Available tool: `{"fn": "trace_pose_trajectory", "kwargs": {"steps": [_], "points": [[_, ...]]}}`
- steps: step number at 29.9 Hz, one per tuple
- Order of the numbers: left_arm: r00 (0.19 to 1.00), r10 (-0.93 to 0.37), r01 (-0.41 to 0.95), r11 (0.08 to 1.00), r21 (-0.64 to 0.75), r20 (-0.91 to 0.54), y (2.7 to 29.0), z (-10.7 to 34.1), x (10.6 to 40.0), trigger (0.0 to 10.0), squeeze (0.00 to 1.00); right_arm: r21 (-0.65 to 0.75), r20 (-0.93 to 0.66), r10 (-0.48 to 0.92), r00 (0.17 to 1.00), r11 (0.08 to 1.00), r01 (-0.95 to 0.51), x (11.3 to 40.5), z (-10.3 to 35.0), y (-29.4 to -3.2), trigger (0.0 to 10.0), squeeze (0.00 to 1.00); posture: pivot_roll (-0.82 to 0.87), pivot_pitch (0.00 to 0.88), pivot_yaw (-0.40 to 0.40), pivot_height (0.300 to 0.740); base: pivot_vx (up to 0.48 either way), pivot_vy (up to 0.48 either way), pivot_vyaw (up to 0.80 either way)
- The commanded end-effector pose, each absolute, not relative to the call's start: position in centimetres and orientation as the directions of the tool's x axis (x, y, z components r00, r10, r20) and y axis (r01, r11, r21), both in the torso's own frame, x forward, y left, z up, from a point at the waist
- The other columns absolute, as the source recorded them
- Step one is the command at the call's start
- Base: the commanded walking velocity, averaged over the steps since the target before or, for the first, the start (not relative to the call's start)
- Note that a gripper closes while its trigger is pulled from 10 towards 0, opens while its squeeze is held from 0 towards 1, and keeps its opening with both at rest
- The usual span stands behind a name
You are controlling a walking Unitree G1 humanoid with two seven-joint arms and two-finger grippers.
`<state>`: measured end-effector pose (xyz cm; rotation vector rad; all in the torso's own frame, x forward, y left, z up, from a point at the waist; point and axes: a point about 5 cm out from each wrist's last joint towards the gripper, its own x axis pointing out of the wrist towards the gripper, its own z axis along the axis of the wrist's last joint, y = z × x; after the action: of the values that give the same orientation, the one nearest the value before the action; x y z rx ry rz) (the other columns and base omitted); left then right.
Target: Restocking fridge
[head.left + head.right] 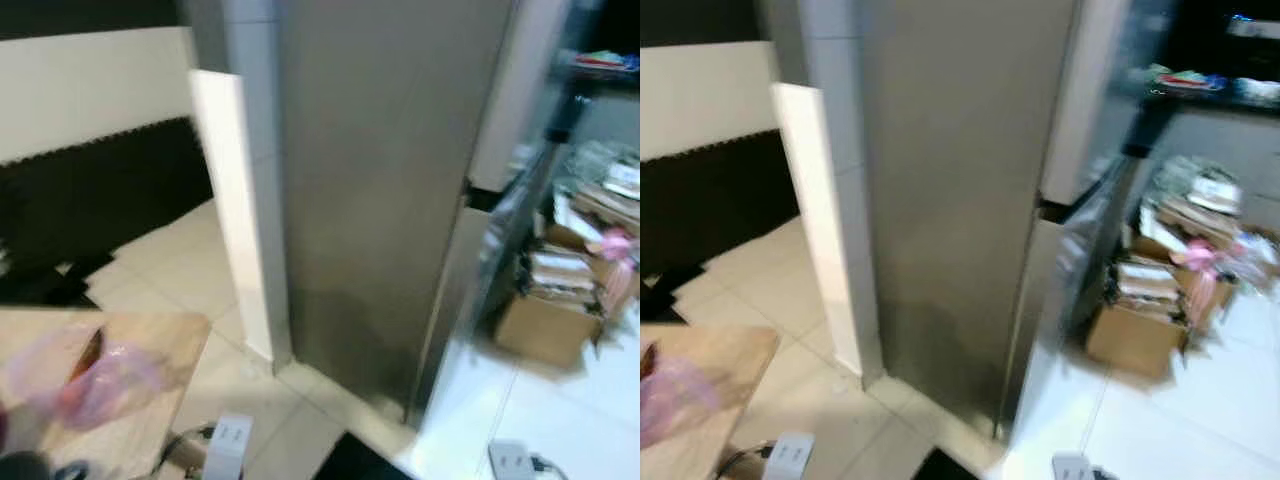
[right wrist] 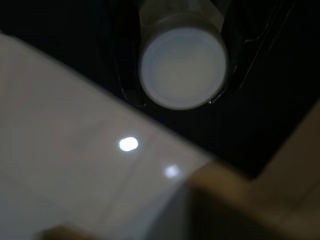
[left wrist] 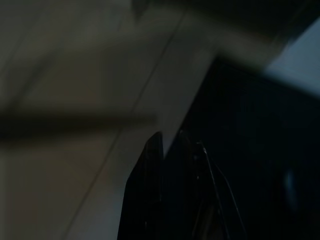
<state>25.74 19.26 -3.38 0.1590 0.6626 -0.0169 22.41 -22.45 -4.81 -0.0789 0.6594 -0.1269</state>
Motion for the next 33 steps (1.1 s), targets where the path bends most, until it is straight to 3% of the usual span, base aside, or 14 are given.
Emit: {"fn": "trace_pose_trajectory", "kwargs": {"steps": [1,7,33], "points": [[0.754,0.049,0.064,0.987,0.147,-0.655,19.77,-4.36,24.42,10.0,0.0,-0.099,-0.602,-0.133,0.788,0.991,0.092,22.51,-4.84,-21.92,10.0,0.0,-0.05,0.043,0.009,0.74,0.289,0.0,-0.8],[0.754,0.049,0.066,0.987,0.15,-0.655,19.81,-4.38,24.38,10.0,0.0,-0.097,-0.6,-0.132,0.789,0.991,0.092,22.52,-4.85,-21.83,10.0,0.0,-0.05,0.044,0.009,0.74,0.282,0.0,-0.73],[0.751,0.042,0.086,0.983,0.162,-0.659,19.68,-4.75,23.79,10.0,0.0,-0.099,-0.61,-0.121,0.783,0.992,0.076,22.03,-5.17,-21.67,10.0,0.0,-0.05,0.053,0.008,0.74,0.02,0.0,0.0]]}}
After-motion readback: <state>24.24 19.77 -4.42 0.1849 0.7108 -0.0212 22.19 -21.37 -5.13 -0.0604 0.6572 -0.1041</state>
